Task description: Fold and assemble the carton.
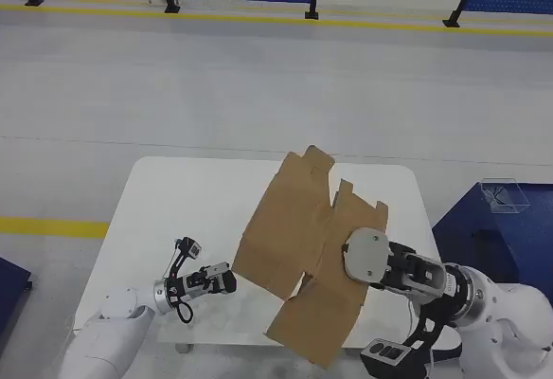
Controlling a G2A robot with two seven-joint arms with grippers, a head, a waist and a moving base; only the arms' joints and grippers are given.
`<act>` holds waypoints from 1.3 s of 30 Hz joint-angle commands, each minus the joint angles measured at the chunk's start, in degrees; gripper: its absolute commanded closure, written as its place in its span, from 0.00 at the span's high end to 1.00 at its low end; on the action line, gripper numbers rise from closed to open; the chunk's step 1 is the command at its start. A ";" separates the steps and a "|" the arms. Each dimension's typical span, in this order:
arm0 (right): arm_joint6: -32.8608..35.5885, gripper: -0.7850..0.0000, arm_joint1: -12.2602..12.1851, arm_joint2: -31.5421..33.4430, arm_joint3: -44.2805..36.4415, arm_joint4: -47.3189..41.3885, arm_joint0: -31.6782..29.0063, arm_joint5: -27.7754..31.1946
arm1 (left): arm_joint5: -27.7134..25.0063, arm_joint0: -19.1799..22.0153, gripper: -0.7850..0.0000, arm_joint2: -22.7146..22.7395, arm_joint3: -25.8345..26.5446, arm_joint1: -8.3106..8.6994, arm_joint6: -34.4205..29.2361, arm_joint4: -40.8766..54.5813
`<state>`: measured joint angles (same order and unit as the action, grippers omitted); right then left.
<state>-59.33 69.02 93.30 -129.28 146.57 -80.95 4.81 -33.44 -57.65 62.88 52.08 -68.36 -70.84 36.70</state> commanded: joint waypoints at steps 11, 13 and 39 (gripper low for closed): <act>0.64 0.00 -0.58 -2.55 0.54 3.06 -3.59 -14.18 | 0.00 0.00 1.00 0.00 0.00 0.00 0.00 0.00; 4.31 0.00 -0.50 -2.68 -0.14 -8.47 -3.98 -5.00 | 0.00 0.00 1.00 0.00 0.00 0.00 0.00 0.00; 89.33 0.00 -6.95 -14.31 1.33 -152.94 -6.11 38.43 | 0.00 0.00 1.00 0.00 0.00 0.00 0.00 0.00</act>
<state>30.73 62.05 78.99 -127.92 -7.63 -87.03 43.13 -33.44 -57.65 62.88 52.08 -68.36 -70.84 36.70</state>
